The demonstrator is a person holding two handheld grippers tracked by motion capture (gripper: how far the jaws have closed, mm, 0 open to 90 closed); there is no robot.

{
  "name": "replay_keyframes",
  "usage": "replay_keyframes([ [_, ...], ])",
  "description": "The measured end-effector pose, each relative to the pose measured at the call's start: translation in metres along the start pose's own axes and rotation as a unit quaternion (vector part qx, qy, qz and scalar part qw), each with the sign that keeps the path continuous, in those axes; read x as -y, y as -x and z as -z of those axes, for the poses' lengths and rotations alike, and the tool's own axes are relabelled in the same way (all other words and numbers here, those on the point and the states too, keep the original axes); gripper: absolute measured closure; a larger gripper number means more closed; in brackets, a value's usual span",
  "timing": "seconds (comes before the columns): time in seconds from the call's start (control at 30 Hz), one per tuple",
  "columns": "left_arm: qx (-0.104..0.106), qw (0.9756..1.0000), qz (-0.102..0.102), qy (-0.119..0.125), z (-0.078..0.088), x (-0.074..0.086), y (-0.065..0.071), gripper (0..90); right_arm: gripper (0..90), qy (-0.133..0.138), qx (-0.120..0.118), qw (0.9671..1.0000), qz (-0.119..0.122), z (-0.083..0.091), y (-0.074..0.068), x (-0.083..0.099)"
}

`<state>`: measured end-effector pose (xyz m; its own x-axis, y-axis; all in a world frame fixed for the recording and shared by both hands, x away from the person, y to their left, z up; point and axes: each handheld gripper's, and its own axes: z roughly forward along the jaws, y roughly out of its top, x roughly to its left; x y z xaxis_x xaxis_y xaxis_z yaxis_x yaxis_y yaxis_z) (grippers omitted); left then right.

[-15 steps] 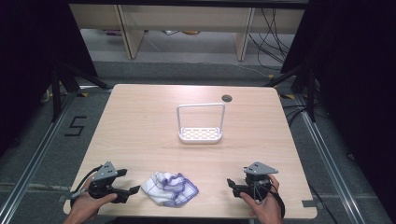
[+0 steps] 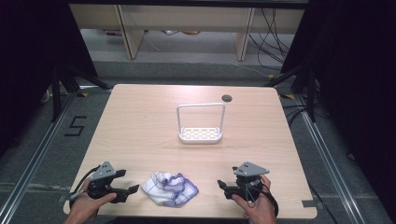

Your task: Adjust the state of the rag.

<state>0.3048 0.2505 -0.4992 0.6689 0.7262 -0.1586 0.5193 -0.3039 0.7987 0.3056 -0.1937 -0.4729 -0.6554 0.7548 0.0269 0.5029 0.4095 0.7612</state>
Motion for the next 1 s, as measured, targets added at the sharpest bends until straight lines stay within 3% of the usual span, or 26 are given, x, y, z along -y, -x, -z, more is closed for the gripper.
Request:
replay_keyframes([
  [0.07, 0.003, 1.0000, -0.001, -0.003, 0.000, 0.000, 0.001, 18.0, 27.8, 0.003, -0.003, 1.0000, -0.001, -0.001, -0.004, -0.003],
  [0.1, 0.002, 1.0000, -0.002, -0.007, 0.001, -0.001, 0.002, 18.1, 28.3, 0.008, -0.012, 0.9997, 0.018, -0.004, -0.009, -0.010],
  [0.23, 0.001, 0.9999, -0.007, -0.014, 0.001, -0.003, 0.005, 18.0, 29.1, 0.012, -0.027, 0.9985, 0.046, -0.011, -0.020, -0.020],
  [0.27, -0.004, 0.9998, -0.006, -0.018, 0.001, -0.002, 0.006, 18.0, 29.5, 0.006, -0.035, 0.9985, 0.042, -0.013, -0.024, -0.022],
  [0.3, -0.005, 0.9998, -0.005, -0.018, 0.001, -0.002, 0.007, 18.1, 30.6, 0.007, -0.052, 0.9970, 0.057, -0.019, -0.031, -0.028],
  [0.47, -0.004, 0.9997, -0.002, -0.022, -0.001, -0.002, 0.009, 21.5, 31.5, 0.008, -0.077, 0.9940, 0.077, -0.032, -0.047, -0.042],
  [0.57, 0.000, 0.9996, 0.004, -0.029, -0.002, -0.002, 0.009, 24.3, 33.4, 0.005, -0.099, 0.9906, 0.094, -0.043, -0.060, -0.054],
  [0.63, 0.006, 0.9990, -0.007, -0.044, -0.002, -0.002, 0.008, 25.0, 33.8, 0.001, -0.106, 0.9897, 0.096, -0.045, -0.064, -0.056],
  [0.67, 0.006, 0.9992, 0.001, -0.038, -0.004, -0.002, 0.010, 25.7, 34.8, 0.001, -0.116, 0.9869, 0.113, -0.051, -0.072, -0.062],
  [0.7, 0.004, 0.9992, -0.001, -0.040, -0.004, -0.001, 0.010, 25.7, 34.8, 0.001, -0.116, 0.9869, 0.113, -0.051, -0.072, -0.062],
  [0.73, 0.008, 0.9990, -0.002, -0.044, -0.005, -0.002, 0.011, 25.7, 37.0, 0.000, -0.125, 0.9843, 0.125, -0.057, -0.078, -0.066],
  [0.8, 0.013, 0.9992, -0.003, -0.039, -0.007, -0.002, 0.013, 25.5, 37.2, 0.000, -0.129, 0.9832, 0.129, -0.061, -0.081, -0.068],
  [0.83, 0.016, 0.9983, -0.017, -0.053, -0.006, -0.003, 0.012, 25.6, 38.6, -0.003, -0.134, 0.9820, 0.134, -0.067, -0.085, -0.071],
  [0.93, 0.020, 0.9979, -0.019, -0.058, -0.010, -0.003, 0.014, 26.4, 39.5, -0.009, -0.139, 0.9822, 0.127, -0.072, -0.089, -0.073],
  [1.0, 0.023, 0.9975, -0.019, -0.064, -0.012, -0.003, 0.015, 27.3, 40.2, -0.011, -0.146, 0.9806, 0.130, -0.077, -0.091, -0.076],
])
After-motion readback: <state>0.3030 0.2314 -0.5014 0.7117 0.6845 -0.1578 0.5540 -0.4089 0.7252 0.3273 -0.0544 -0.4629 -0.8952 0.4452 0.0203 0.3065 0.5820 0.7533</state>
